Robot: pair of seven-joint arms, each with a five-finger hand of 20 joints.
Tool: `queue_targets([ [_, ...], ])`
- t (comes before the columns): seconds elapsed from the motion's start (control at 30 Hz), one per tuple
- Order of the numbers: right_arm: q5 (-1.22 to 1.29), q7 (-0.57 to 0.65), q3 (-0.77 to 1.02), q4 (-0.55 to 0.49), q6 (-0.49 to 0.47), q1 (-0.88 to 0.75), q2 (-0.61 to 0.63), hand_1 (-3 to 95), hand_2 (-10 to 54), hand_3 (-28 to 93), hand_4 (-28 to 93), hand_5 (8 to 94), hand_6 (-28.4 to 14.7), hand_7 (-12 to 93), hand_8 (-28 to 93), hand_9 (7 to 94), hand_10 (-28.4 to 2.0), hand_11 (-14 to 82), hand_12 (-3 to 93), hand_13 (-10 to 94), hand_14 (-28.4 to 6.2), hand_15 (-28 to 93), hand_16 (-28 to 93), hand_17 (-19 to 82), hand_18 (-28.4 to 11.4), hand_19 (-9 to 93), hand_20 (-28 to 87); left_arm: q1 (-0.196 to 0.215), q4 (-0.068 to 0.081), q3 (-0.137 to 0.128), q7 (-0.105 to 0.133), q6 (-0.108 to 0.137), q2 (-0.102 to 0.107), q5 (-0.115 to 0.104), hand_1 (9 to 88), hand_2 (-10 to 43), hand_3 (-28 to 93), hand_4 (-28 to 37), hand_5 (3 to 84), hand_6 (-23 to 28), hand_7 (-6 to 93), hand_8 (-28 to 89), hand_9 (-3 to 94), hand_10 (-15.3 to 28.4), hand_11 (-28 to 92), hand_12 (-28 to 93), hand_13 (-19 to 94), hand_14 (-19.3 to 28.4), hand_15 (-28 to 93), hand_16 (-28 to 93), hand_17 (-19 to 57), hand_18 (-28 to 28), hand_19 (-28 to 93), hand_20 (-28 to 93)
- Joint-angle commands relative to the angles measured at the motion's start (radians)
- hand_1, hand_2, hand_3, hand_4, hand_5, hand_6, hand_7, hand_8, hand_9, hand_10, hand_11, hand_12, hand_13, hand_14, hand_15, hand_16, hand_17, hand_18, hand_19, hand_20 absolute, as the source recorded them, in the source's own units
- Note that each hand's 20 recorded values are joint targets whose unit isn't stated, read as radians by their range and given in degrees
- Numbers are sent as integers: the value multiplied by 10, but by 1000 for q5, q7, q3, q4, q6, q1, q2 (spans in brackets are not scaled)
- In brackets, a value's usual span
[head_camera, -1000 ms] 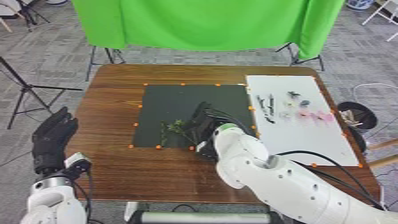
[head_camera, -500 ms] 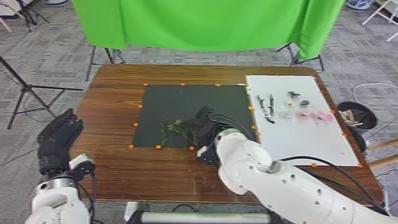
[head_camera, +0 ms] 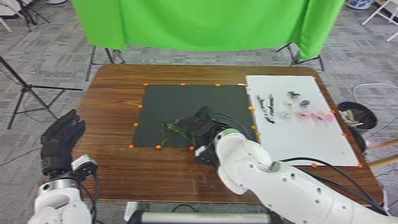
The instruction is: Arrange flowers
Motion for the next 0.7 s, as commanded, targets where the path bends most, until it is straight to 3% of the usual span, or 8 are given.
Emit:
queue_targets([
  [0.03, 20, -4, 7, -6, 25, 1, -15, 241, 31, 657, -94, 625, -65, 107, -72, 884, -161, 159, 148, 937, -66, 415, 166, 743, -56, 858, 27, 9, -6, 0, -6, 7, -3, 3, 387, -18, 704, -177, 449, 35, 179, -93, 371, 124, 220, 89, 363, 137, 189, -29, 210, 116, 102, 261],
  [0.17, -9, -9, 19, -5, 21, -3, -11, 240, 33, 657, -94, 623, -67, 104, -72, 884, -162, 159, 149, 937, -66, 414, 168, 742, -57, 857, 28, 15, -10, 9, -2, 12, -4, 2, 388, -17, 702, -178, 450, 35, 178, -93, 371, 123, 220, 90, 363, 138, 189, -29, 209, 116, 102, 261],
  [0.37, -57, -34, 117, -52, 44, -13, 16, 234, 28, 657, -91, 620, -67, 105, -70, 883, -163, 165, 153, 937, -65, 412, 169, 743, -58, 856, 29, 16, -1, -21, -19, -11, -13, 4, 388, -17, 702, -177, 451, 36, 177, -92, 372, 123, 220, 90, 363, 138, 189, -28, 209, 116, 101, 260],
  [0.43, -55, -44, 157, -79, 57, -16, 33, 233, 21, 657, -90, 622, -65, 107, -70, 887, -160, 177, 159, 937, -63, 414, 170, 743, -58, 857, 29, 13, 6, -37, -27, -29, -18, 6, 388, -17, 702, -177, 452, 36, 176, -92, 372, 123, 220, 90, 363, 138, 189, -28, 209, 116, 102, 260],
  [0.53, -82, -50, 211, -116, 61, -27, 74, 235, 4, 657, -89, 626, -64, 108, -71, 891, -155, 191, 165, 937, -63, 415, 174, 743, -58, 859, 31, 15, 2, -23, -20, -22, -16, 6, 388, -17, 702, -177, 453, 36, 175, -91, 372, 123, 220, 90, 362, 138, 188, -29, 209, 116, 102, 260],
  [0.6, -149, -31, 240, -127, 18, -29, 102, 246, -21, 657, -87, 627, -61, 110, -70, 889, -152, 196, 169, 937, -61, 423, 182, 740, -59, 863, 38, 14, 4, -33, -26, -31, -17, 7, 388, -17, 702, -177, 453, 36, 174, -92, 372, 123, 220, 90, 363, 138, 188, -29, 209, 116, 101, 260],
  [0.67, -234, 1, 253, -114, -99, -12, 128, 252, -36, 655, -85, 627, -57, 112, -71, 869, -151, 188, 170, 937, -61, 419, 202, 728, -61, 872, 63, 17, -1, -23, -22, -18, -14, 7, 388, -17, 703, -177, 454, 36, 174, -91, 372, 124, 220, 90, 363, 138, 188, -29, 209, 116, 102, 260],
  [0.7, -256, 14, 261, -103, -161, -6, 136, 258, -61, 656, -85, 606, -47, 109, -70, 805, -164, 159, 169, 934, -67, 386, 250, 704, -68, 880, 116, 20, -3, -24, -23, -16, -14, 7, 388, -17, 703, -177, 454, 36, 174, -91, 373, 124, 220, 90, 363, 138, 188, -28, 208, 116, 102, 260],
])
